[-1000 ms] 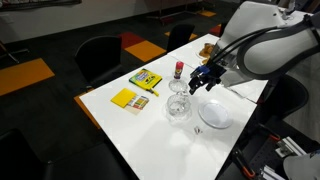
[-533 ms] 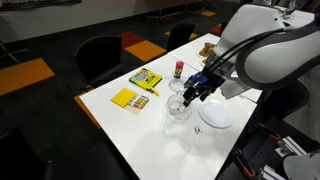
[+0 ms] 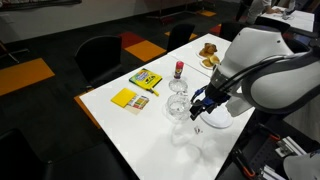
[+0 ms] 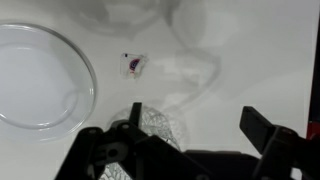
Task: Put the piece of paper in the glass bowl
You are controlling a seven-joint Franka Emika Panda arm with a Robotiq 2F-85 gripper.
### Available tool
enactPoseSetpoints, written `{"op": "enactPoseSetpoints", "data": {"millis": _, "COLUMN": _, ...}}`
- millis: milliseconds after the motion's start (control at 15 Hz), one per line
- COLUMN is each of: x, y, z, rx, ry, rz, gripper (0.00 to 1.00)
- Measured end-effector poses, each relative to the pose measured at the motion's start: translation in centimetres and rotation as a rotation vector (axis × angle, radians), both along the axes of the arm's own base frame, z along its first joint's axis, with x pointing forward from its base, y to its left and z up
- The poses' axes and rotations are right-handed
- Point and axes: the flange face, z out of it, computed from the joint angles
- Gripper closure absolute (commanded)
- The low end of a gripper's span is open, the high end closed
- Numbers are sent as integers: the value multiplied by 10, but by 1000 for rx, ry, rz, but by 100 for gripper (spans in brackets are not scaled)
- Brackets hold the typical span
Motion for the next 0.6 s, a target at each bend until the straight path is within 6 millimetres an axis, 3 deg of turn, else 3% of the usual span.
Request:
{"op": "enactPoseSetpoints", "data": {"millis": 200, "x": -11, "y": 4, "z": -18, "rx": -10, "ry": -25, "rz": 16, "gripper": 0}}
{"op": "enactPoseSetpoints", "data": {"millis": 600, "x": -16, "y": -2, "z": -64, "rx": -24, "ry": -40, "rz": -7, "gripper": 0}}
